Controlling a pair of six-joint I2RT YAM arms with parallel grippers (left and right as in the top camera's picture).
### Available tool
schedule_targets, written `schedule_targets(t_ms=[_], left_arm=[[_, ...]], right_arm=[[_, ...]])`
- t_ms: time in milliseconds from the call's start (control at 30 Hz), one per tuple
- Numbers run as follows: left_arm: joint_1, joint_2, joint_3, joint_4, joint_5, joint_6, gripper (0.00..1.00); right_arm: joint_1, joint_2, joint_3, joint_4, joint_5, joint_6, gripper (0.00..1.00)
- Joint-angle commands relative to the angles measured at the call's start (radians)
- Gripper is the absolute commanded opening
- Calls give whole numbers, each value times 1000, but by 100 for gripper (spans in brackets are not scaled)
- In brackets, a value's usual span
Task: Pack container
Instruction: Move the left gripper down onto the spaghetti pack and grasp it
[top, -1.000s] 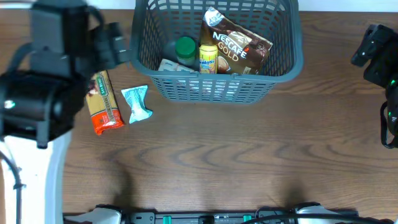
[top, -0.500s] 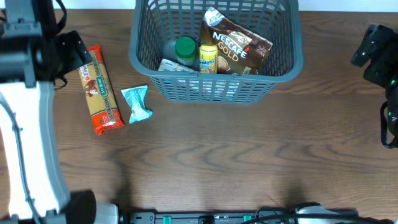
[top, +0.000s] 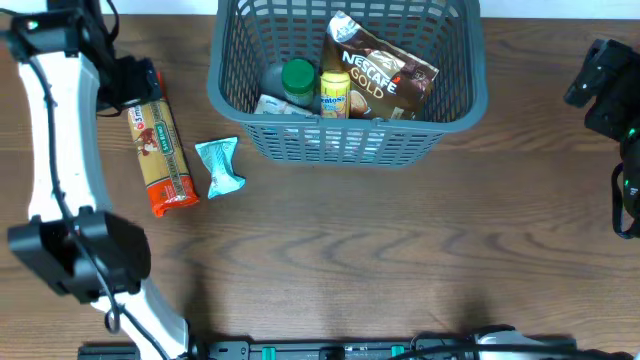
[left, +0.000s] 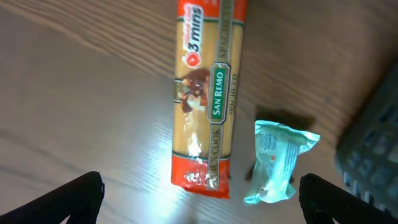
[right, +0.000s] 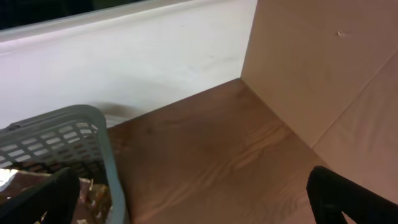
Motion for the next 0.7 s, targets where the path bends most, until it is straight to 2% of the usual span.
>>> schedule_targets(t_ms=[0,367,667], left_arm=[[9,59,-4,7,52,55,98],[32,233,-5,19,67,96,99],[74,269,-36,79,158,119,98]], right_arm=[[-8,-2,-2,-2,3,14,99],[-8,-2,-2,-2,3,14,99],[-8,-1,-2,-2,3,14,99]])
